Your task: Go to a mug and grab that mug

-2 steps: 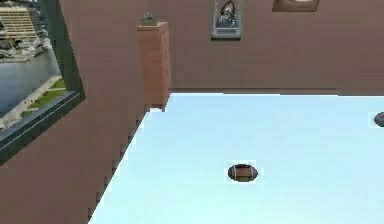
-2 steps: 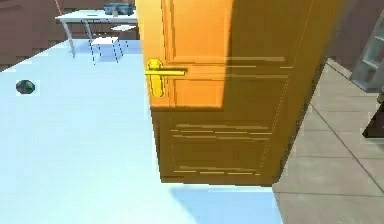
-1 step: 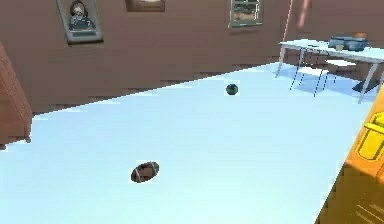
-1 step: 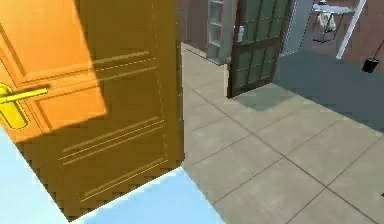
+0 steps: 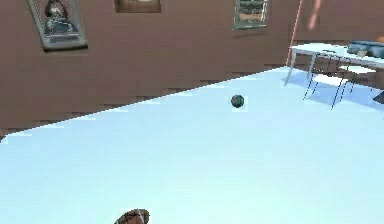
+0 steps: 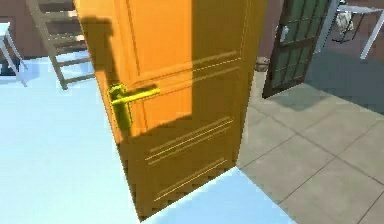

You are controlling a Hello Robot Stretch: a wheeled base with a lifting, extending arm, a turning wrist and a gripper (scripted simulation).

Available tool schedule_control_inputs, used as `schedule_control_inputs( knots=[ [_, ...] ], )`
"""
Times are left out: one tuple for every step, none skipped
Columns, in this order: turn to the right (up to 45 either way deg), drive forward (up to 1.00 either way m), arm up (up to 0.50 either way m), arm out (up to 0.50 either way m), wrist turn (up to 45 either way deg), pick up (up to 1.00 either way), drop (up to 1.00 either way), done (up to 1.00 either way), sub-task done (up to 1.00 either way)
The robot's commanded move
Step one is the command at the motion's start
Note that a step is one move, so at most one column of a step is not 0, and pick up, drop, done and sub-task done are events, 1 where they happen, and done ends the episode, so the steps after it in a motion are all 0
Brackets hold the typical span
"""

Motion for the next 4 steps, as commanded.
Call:
schedule_control_inputs(
  knots=[
    [24.0, 0.0, 0.0, 0.0, 0.0, 0.0, 0.0, 0.0, 0.0],
    [0.0, 0.9, 0.0, 0.0, 0.0, 0.0, 0.0, 0.0, 0.0],
    [24.0, 0.0, 0.0, 0.0, 0.0, 0.0, 0.0, 0.0, 0.0],
    [0.0, 1.0, 0.0, 0.0, 0.0, 0.0, 0.0, 0.0, 0.0]
  ],
)
